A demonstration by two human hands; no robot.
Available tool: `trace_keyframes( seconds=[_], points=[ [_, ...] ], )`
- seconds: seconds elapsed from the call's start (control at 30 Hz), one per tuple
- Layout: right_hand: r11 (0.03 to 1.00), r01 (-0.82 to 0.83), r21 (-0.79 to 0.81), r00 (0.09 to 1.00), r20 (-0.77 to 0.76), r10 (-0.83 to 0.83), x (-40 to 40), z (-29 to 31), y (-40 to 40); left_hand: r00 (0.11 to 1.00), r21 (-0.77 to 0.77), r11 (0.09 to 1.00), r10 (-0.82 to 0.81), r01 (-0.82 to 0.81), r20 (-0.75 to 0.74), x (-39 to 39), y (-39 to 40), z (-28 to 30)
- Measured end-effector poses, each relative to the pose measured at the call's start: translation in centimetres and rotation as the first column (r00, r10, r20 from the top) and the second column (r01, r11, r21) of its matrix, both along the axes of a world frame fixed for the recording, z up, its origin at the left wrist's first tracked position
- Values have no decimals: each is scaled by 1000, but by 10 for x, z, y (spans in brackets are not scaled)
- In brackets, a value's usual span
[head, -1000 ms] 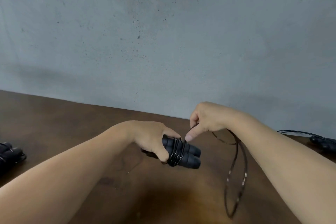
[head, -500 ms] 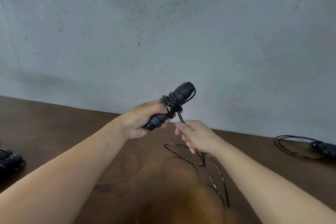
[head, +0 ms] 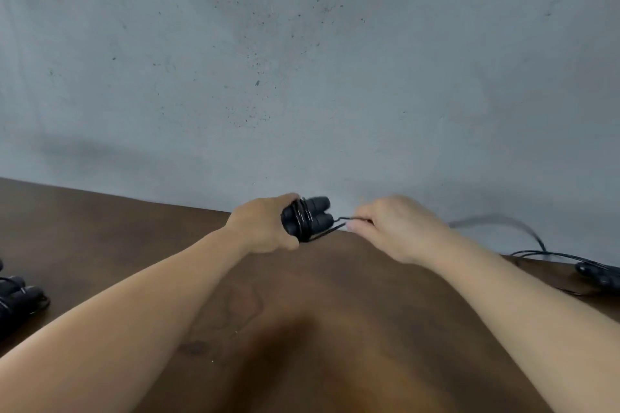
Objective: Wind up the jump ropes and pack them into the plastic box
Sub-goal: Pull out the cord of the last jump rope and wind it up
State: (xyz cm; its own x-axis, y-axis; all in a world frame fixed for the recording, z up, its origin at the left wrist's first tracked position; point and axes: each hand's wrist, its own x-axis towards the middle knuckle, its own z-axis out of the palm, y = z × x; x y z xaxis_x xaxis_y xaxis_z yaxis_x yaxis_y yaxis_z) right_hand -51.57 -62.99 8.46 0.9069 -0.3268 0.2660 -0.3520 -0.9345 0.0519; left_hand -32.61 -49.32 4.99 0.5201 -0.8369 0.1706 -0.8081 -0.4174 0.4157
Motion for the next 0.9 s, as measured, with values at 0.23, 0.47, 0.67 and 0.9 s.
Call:
trace_keyframes(
  seconds=[0.23,0.47,0.67,0.9],
  points=[
    [968,-90,233,991,-76,111,13,41,-18,906,215,885,-376,413,-191,-38,-9,-2],
    [946,41,323,993,-121,-1,4,35,-55,798,140,843,-421,520,-430,-32,7,6],
    [477,-24,878,998,49,-40,9,0,-68,372,-189,737,-524,649,-766,-28,9,-4],
    [385,161,909,960,-53,-277,17,-45,-70,197,-418,729,-593,542,-780,-32,20,15]
  ],
)
